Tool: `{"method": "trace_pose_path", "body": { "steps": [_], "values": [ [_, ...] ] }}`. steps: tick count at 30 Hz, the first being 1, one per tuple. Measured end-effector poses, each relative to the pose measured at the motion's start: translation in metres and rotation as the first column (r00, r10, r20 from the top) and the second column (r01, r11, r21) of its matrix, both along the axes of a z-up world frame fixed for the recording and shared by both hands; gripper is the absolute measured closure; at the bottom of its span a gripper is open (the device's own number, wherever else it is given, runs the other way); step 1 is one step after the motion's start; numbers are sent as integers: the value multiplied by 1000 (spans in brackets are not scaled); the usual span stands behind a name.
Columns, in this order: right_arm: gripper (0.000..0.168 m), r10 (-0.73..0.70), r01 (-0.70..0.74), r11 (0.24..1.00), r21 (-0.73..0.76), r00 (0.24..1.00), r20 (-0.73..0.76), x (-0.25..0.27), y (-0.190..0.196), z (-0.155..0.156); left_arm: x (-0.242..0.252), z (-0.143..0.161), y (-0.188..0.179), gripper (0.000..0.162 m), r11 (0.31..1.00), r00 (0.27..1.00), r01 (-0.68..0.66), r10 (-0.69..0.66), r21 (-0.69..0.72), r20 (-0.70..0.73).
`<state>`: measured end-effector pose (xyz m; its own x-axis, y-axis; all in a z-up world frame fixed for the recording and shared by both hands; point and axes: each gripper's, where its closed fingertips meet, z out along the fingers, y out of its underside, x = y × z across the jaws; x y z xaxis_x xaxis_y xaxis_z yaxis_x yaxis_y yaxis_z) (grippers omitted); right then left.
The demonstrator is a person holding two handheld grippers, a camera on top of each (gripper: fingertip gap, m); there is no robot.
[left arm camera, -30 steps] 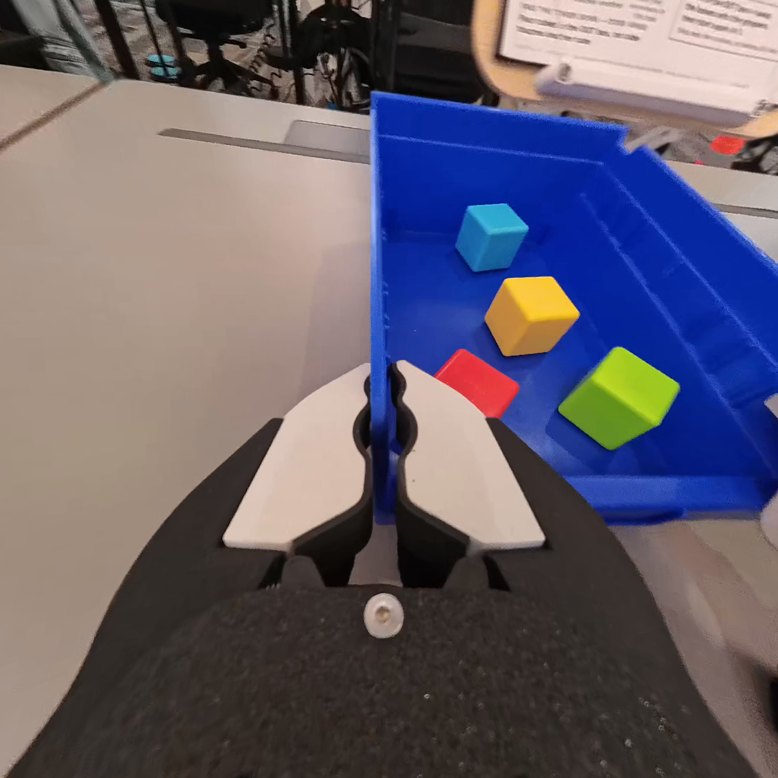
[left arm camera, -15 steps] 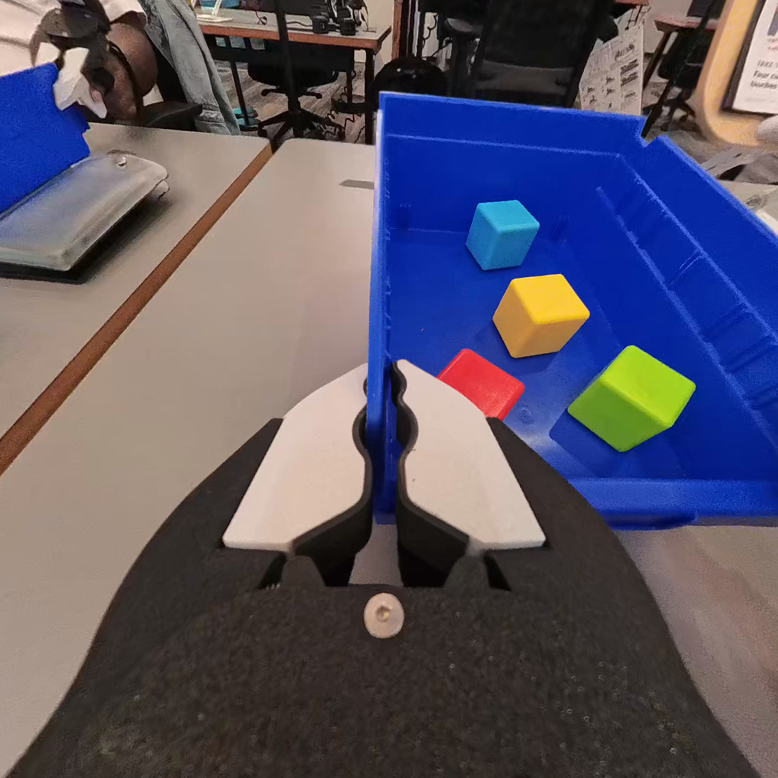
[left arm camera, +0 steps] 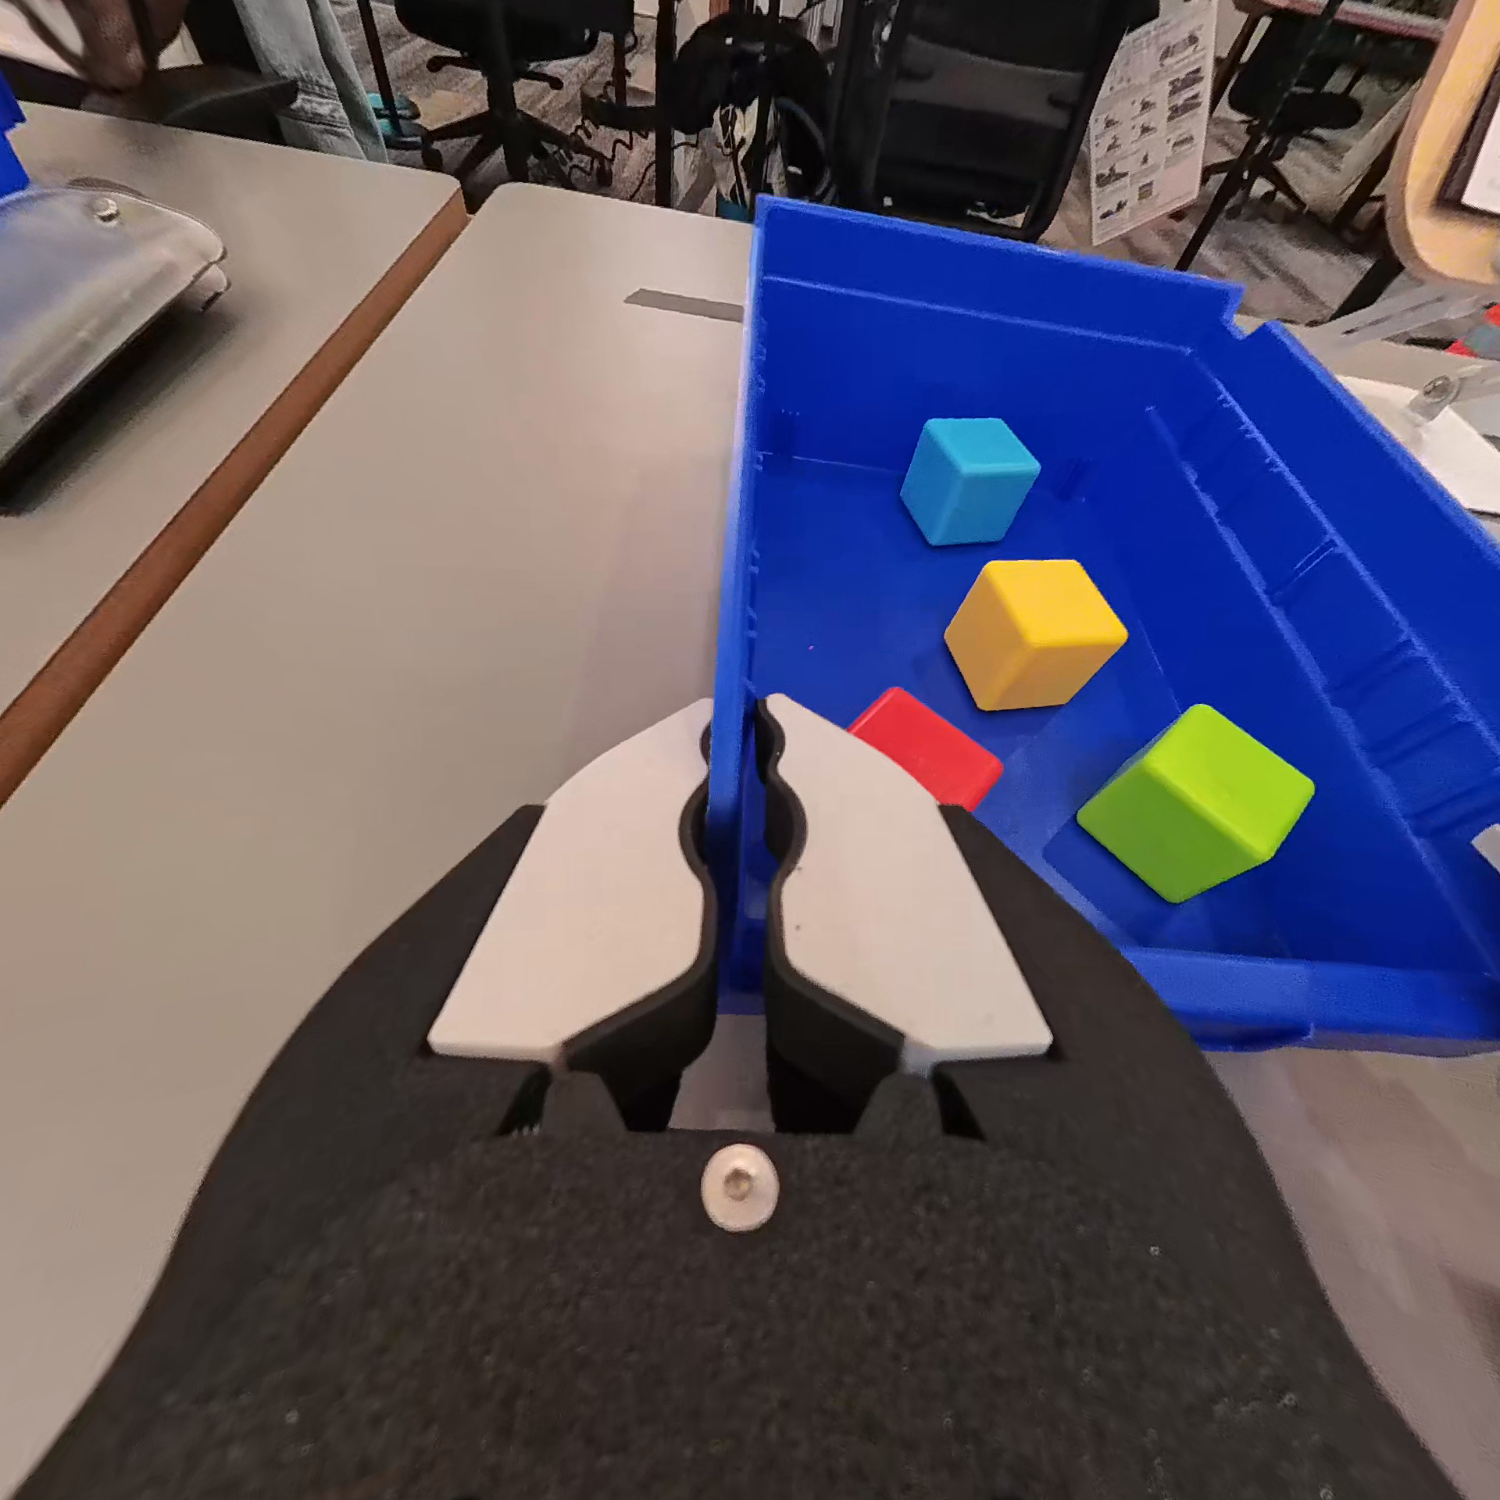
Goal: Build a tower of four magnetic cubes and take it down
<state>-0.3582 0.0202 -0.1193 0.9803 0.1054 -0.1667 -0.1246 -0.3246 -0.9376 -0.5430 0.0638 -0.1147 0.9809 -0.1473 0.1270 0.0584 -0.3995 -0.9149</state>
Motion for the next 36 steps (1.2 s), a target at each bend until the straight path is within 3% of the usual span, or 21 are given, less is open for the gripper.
{"method": "trace_pose_path", "body": {
  "steps": [3,5,8,11,13,17,21,24,29,31,36],
  "values": [
    [156,40,-40,999,7,999,-25,0,-4,2,-1,1,-1,154,1000,1000,4,-5,22,16],
    [139,69,-70,996,59,998,9,9,-12,11,-9,1,-7,133,999,999,-41,40,23,35],
    [133,227,-228,965,126,974,22,19,-39,26,-15,22,-23,123,992,988,-87,74,91,137],
    [136,551,-540,826,161,834,-32,28,-84,29,-5,38,-46,116,985,977,-81,48,152,210],
    [127,611,-601,789,127,789,-61,66,-104,24,18,41,-63,116,983,971,-26,-19,182,239],
    [122,593,-582,805,113,793,-139,163,-131,25,86,38,-101,116,973,952,119,-169,199,256],
    [121,470,-458,880,125,877,-102,259,-147,16,165,22,-140,116,949,917,273,-306,155,255],
    [122,385,-360,920,155,906,-179,310,-163,15,213,17,-159,116,921,897,361,-387,148,216],
    [122,334,-325,942,82,931,-148,332,-170,0,261,12,-173,121,858,867,493,-498,143,5],
    [120,360,-359,933,33,923,-134,326,-171,-10,269,8,-179,122,834,845,531,-534,149,-18],
    [122,378,-373,924,81,925,-44,318,-174,-6,260,11,-178,115,845,858,506,-514,176,0]
  ]
}}
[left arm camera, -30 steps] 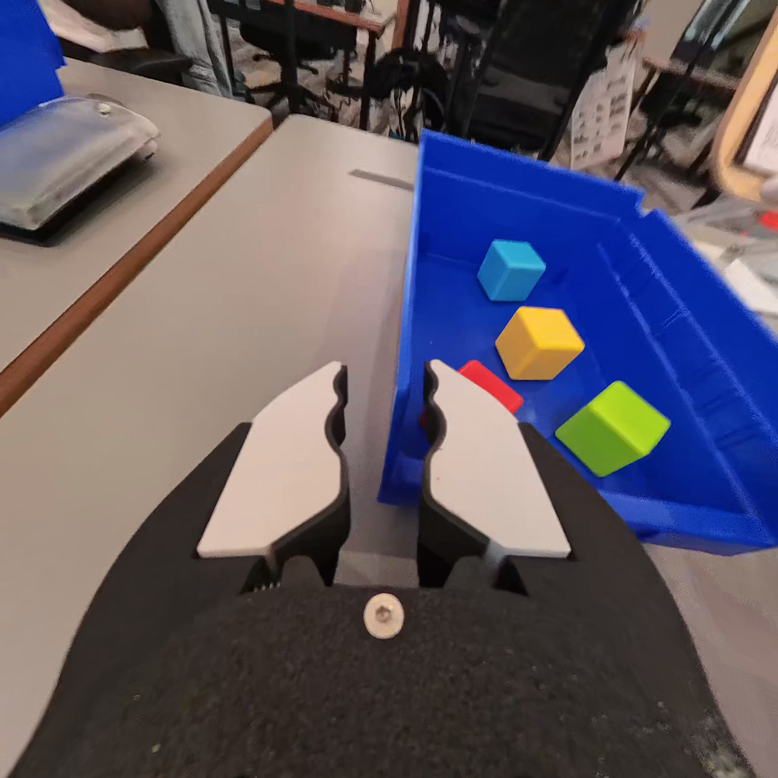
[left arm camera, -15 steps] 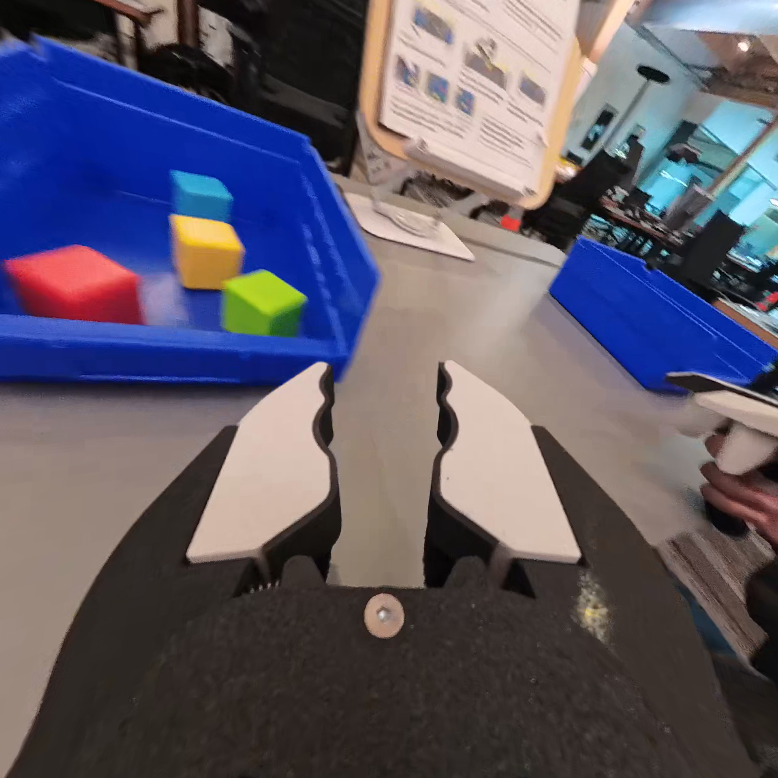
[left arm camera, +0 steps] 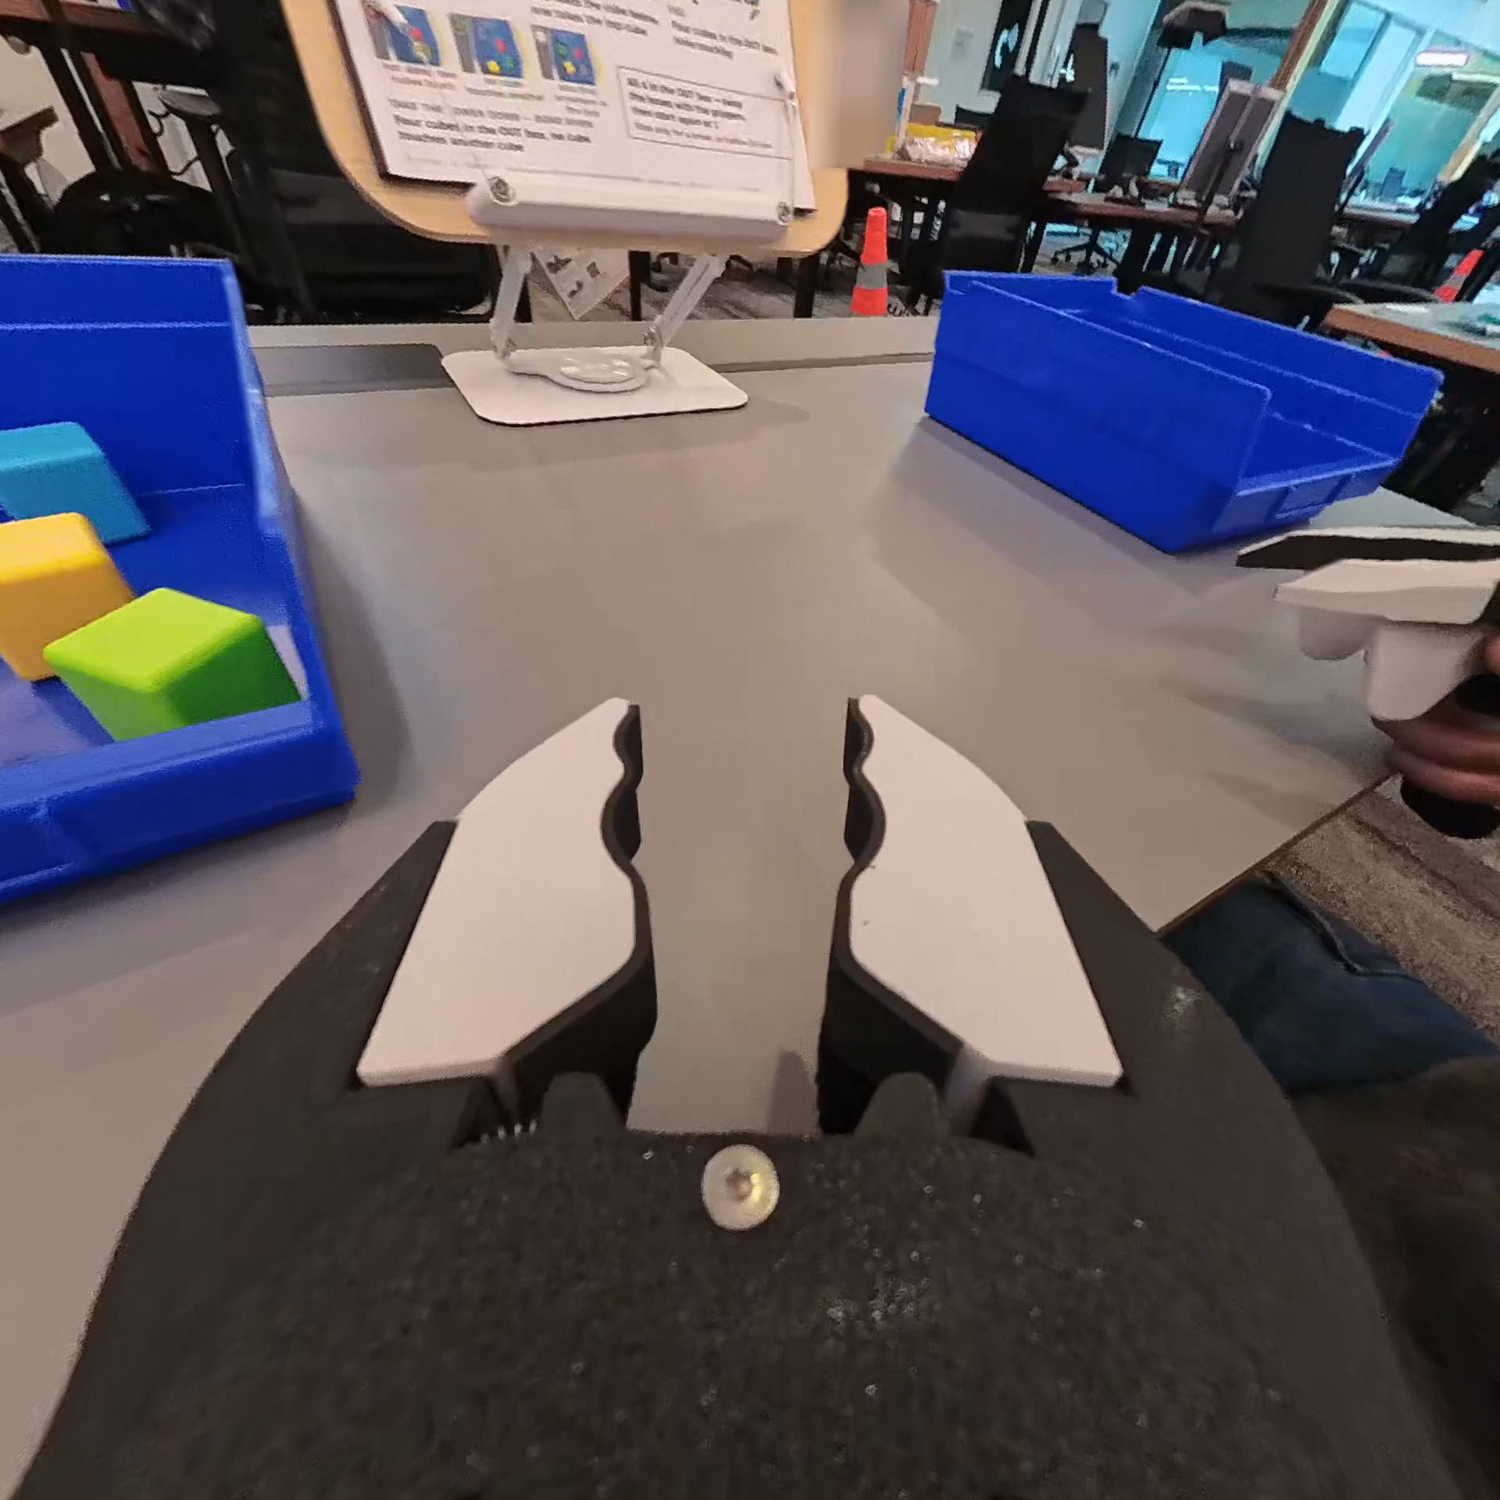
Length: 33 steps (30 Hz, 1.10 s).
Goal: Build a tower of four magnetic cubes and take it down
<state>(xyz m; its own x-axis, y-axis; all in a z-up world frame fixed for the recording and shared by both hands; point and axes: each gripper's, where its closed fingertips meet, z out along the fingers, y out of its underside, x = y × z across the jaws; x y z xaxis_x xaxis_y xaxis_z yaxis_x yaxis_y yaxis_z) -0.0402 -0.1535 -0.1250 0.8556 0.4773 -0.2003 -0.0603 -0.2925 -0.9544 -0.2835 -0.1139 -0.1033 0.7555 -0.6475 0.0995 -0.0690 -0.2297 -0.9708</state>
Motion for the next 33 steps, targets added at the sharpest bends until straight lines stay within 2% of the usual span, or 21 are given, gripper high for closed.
{"method": "trace_pose_path", "body": {
  "steps": [11,16,21,25,29,33],
  "values": [
    [124,-21,20,1000,-9,999,-34,4,1,0,-14,-16,12,103,995,999,-24,26,-99,25],
    [124,-28,27,999,-25,999,-47,6,2,-1,-29,-21,20,104,989,997,-77,72,-127,-42],
    [124,-18,16,999,-31,998,-53,5,2,-2,-82,19,54,104,980,973,-192,182,-59,-144],
    [125,-8,6,999,-39,998,-55,4,2,-2,-109,20,83,102,978,939,-124,61,-169,-338],
    [125,5,-9,998,-59,998,-70,1,3,-3,-127,11,118,106,974,805,-99,-42,-205,-592],
    [125,11,-15,998,-62,997,-71,0,3,-3,-114,-15,141,105,927,714,-6,-259,-375,-650]
  ]
}}
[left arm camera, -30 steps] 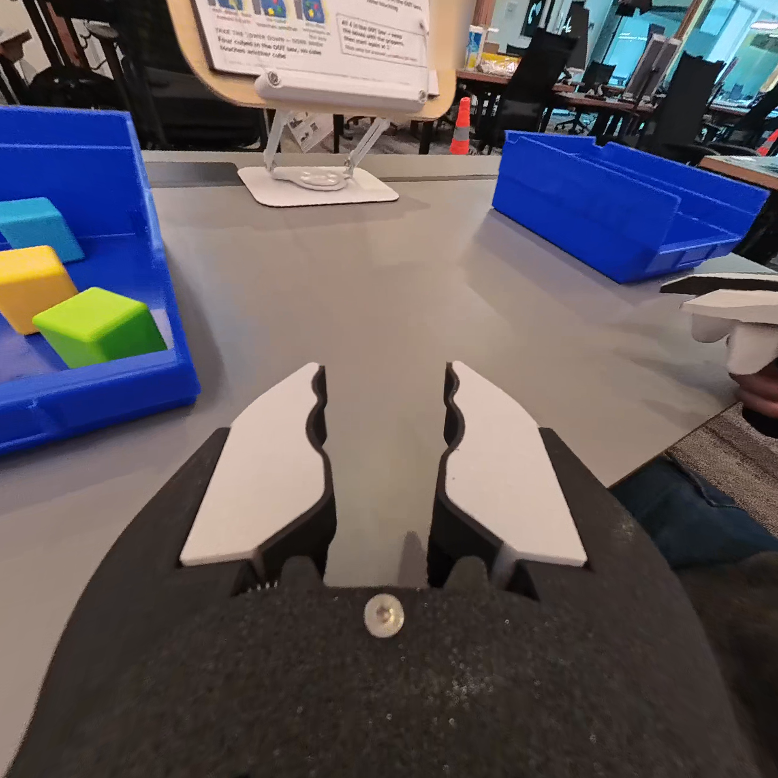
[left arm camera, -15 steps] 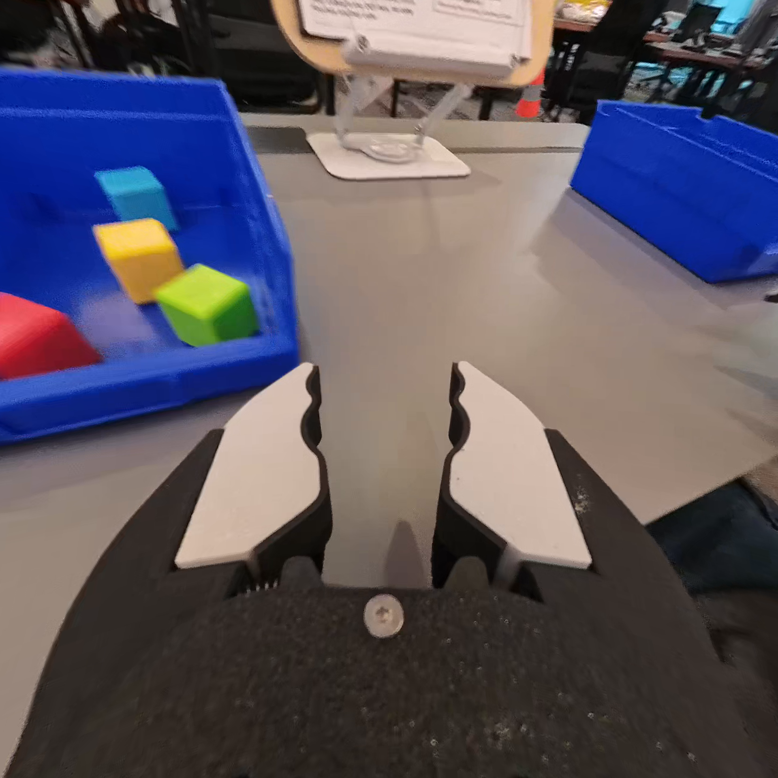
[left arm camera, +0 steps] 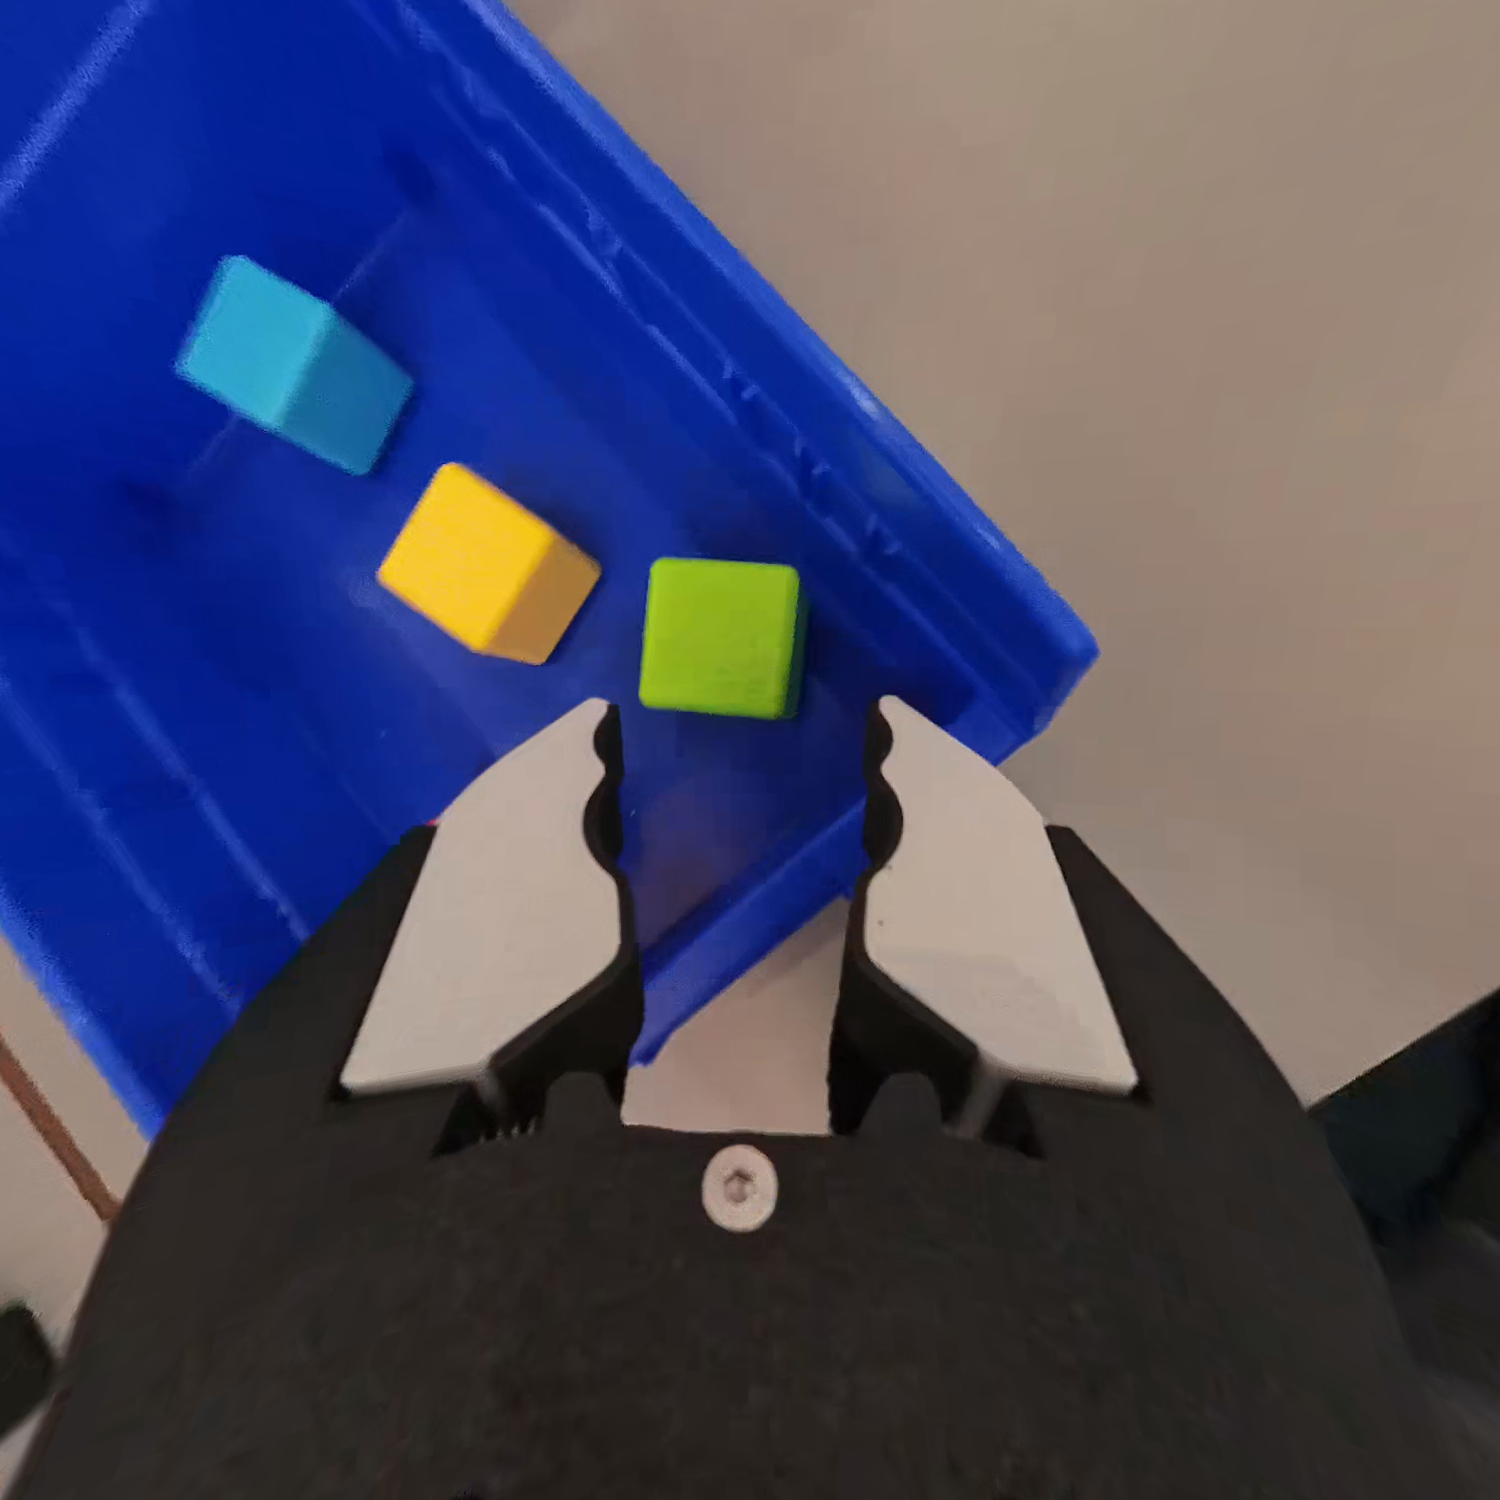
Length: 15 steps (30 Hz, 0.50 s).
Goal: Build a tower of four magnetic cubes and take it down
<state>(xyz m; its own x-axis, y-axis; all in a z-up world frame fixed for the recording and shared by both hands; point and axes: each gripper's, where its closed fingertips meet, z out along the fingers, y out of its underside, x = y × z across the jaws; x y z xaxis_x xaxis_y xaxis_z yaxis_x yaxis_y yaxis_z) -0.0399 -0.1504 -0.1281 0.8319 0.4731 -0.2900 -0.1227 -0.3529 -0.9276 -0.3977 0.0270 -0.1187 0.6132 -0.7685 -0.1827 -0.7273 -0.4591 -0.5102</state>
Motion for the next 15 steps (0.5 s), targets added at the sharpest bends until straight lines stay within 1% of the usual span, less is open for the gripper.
{"method": "trace_pose_path", "body": {
  "steps": [2,5,8,11,13,15],
  "values": [
    [125,-1,1,1000,0,1000,-5,0,0,0,4,-10,6,108,996,997,46,-50,-77,-53],
    [125,-4,4,1000,5,1000,-16,2,-1,1,4,-23,11,105,983,985,72,-97,-168,-144],
    [125,-5,5,1000,6,1000,-25,2,-2,1,9,-36,18,103,968,972,97,-141,-230,-186],
    [125,-5,5,1000,2,1000,-25,2,-2,0,8,-50,19,104,951,964,88,-157,-298,-215],
    [125,-4,4,1000,1,1000,-23,2,-2,0,9,-54,22,112,946,971,78,-143,-314,-192],
    [125,-2,2,1000,-1,1000,-23,2,-2,0,9,-54,22,113,943,977,75,-134,-323,-164]
  ]
}}
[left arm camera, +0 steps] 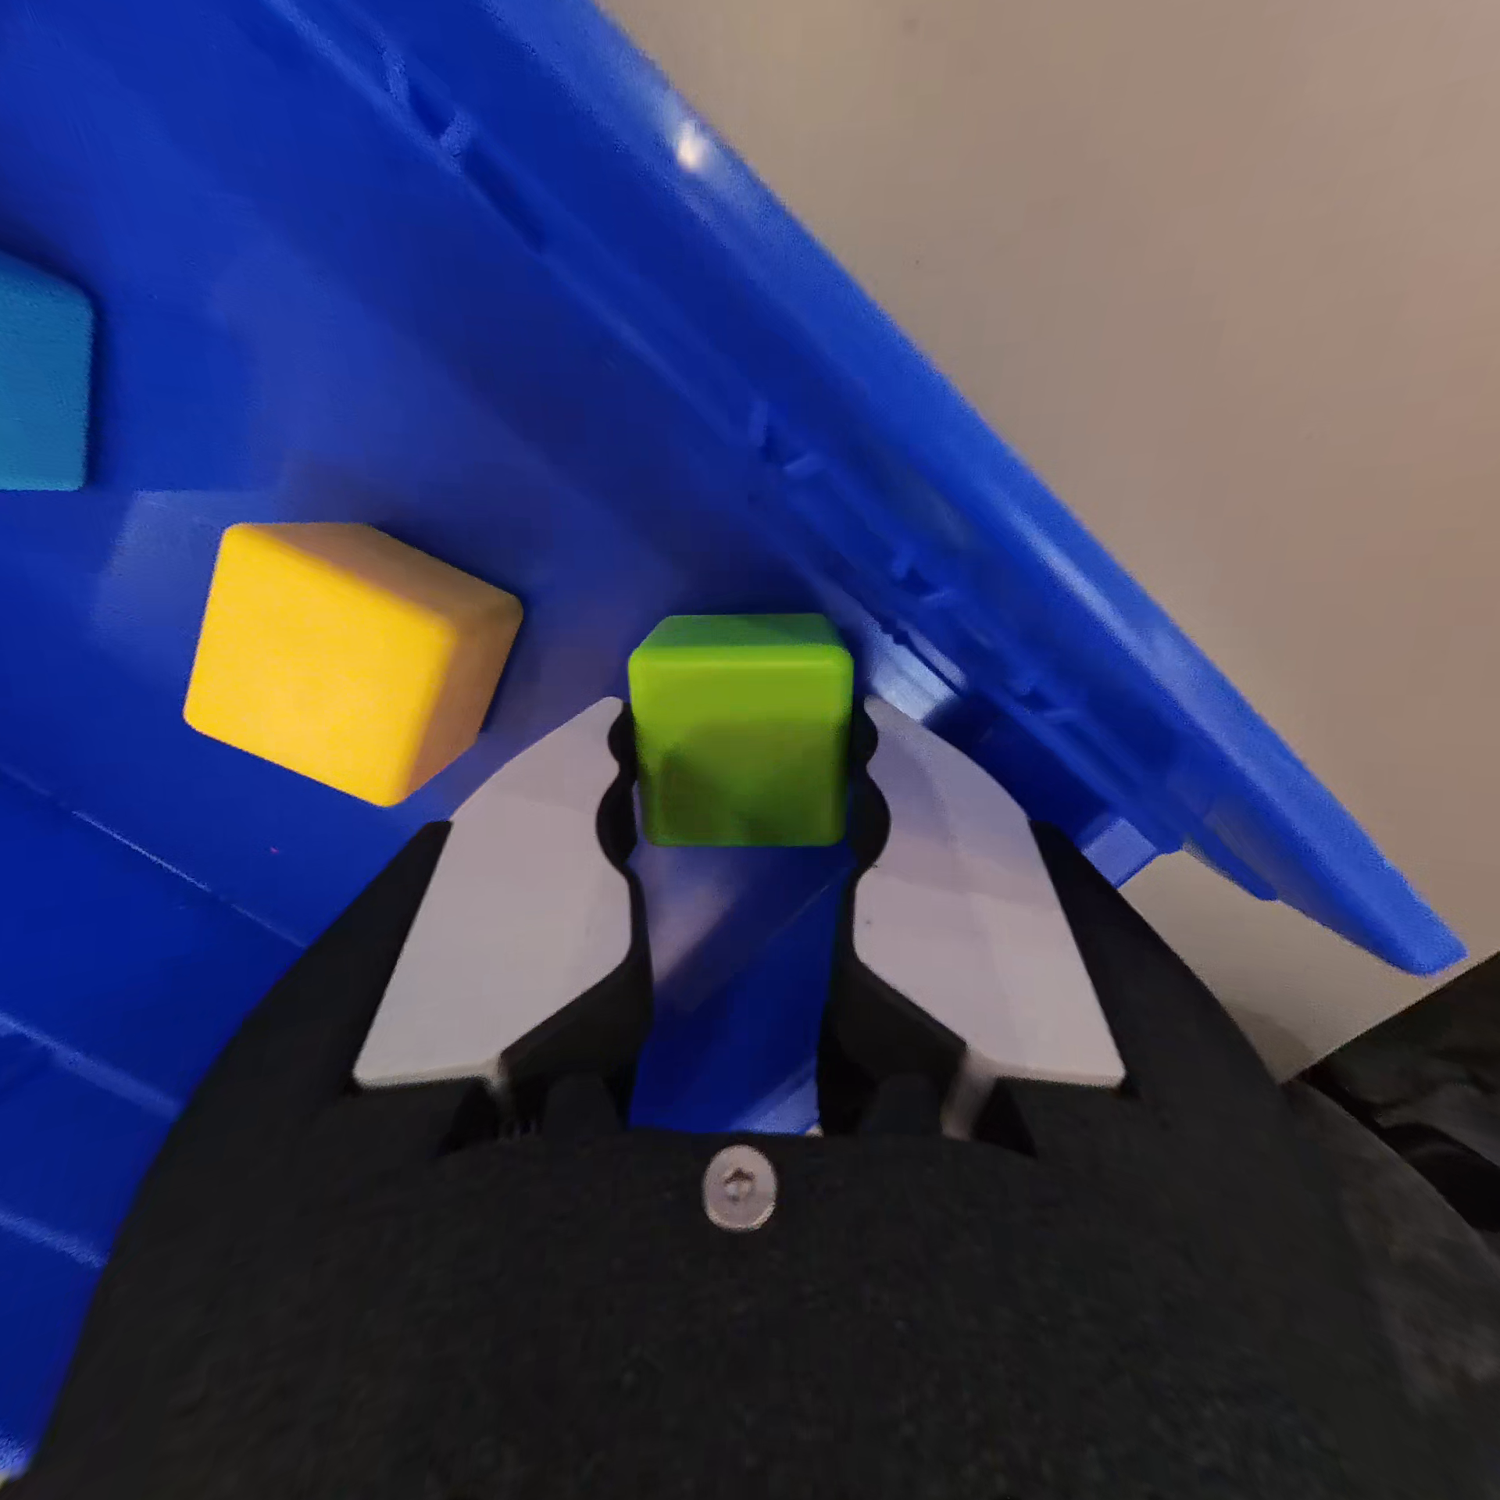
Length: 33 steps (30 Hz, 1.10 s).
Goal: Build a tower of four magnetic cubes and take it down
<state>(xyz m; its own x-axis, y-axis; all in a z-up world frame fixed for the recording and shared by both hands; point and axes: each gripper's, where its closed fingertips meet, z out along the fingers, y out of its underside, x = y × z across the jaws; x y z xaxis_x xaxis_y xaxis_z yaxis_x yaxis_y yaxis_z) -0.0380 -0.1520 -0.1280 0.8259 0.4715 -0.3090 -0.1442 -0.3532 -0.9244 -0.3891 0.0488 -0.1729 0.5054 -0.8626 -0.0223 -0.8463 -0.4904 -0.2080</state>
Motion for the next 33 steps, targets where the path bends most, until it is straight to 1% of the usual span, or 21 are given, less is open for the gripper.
{"method": "trace_pose_path", "body": {
  "steps": [2,4,5,7,9,11,13,14,16,19,22,26,28,30,33],
  "values": [
    [125,2,-2,1000,0,1000,-1,0,0,0,-3,0,-2,113,1000,1000,0,-1,-25,-4],
    [126,3,-3,1000,-1,1000,-3,0,0,0,-14,3,-1,113,1000,998,7,-8,-16,-66],
    [126,3,-3,1000,-3,1000,-3,0,0,0,-19,10,2,113,1000,997,-2,3,3,-83],
    [126,3,-3,1000,-3,1000,-4,0,0,0,-19,39,9,113,998,999,-19,21,60,-37],
    [127,3,-3,1000,-8,1000,-2,0,0,-1,-9,81,11,113,991,1000,-2,-2,134,30],
    [127,2,-2,1000,-11,1000,2,0,1,-1,10,123,9,113,975,995,52,-68,215,67],
    [128,1,-1,1000,-13,1000,6,-1,1,-1,43,154,1,113,952,981,146,-174,271,82],
    [128,0,1,1000,-12,1000,8,-1,2,-1,62,163,-5,113,935,968,208,-238,286,74],
    [129,-5,5,1000,-10,1000,12,0,2,-1,100,169,-16,113,897,934,329,-356,296,41],
    [129,-3,4,1000,-8,1000,11,-1,2,-1,151,154,-20,113,849,882,460,-470,261,-28],
    [129,-4,4,1000,-5,1000,6,0,2,0,191,120,-13,113,828,845,534,-529,171,-74],
    [129,-7,7,1000,-2,1000,3,1,2,0,236,65,1,113,812,813,581,-577,51,-77],
    [129,-9,9,1000,3,1000,5,1,1,0,249,43,9,113,806,804,591,-587,24,-93],
    [129,-7,7,1000,7,1000,5,1,0,1,263,27,9,113,796,794,605,-604,6,-66],
    [129,-14,14,1000,8,1000,-4,3,-1,1,279,16,5,113,783,783,622,-622,-12,-24]
  ]
}}
